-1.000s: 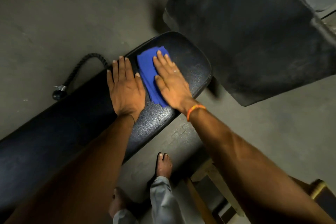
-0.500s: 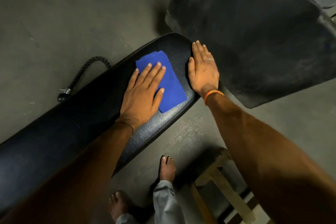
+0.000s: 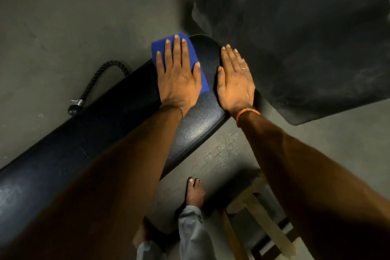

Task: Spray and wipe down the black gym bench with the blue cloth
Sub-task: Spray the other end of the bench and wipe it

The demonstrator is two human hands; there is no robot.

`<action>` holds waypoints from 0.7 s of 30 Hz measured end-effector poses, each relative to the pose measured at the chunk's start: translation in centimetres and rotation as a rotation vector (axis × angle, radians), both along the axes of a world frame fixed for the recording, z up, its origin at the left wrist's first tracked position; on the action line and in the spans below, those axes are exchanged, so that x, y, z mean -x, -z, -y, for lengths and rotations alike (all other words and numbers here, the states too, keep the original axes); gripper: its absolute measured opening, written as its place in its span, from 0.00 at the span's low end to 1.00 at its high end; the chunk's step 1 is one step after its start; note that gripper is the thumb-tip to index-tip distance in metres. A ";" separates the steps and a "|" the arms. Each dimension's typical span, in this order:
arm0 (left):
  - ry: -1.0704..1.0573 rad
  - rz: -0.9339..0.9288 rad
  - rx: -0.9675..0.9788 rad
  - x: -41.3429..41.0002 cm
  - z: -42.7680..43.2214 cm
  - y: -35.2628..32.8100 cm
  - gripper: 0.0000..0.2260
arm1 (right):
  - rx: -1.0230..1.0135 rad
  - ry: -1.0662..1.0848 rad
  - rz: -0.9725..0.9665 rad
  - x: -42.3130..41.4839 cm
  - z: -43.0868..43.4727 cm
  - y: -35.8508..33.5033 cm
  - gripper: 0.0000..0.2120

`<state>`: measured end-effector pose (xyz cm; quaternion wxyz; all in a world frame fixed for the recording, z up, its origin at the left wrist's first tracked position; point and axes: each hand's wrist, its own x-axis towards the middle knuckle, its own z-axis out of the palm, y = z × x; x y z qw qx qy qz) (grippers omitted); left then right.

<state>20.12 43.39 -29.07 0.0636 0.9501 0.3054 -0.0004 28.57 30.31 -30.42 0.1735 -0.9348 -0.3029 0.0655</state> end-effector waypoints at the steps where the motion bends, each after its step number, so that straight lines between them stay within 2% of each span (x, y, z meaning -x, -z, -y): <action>1: 0.006 -0.003 0.002 -0.2 -0.4 0.0 0.30 | 0.001 0.001 0.000 0.0 0.0 0.0 0.28; 3: 0.024 -0.016 -0.010 0.9 0.0 -0.3 0.30 | 0.000 0.007 0.012 0.0 0.0 -0.3 0.28; 8: 0.132 -0.136 -0.016 9.7 4.2 -1.3 0.30 | 0.038 0.005 0.019 0.1 -0.2 -0.4 0.29; 12: 0.191 -0.079 -0.012 6.8 1.1 -0.9 0.30 | 0.041 -0.016 0.059 0.1 -0.2 -0.3 0.28; 16: 0.062 -0.055 0.001 3.4 -1.0 -0.7 0.30 | 0.053 -0.067 0.094 0.3 -0.3 -0.1 0.28; 21: 0.096 -0.069 0.001 10.9 4.2 -1.5 0.30 | 0.087 -0.013 0.002 0.9 -1.4 -1.2 0.30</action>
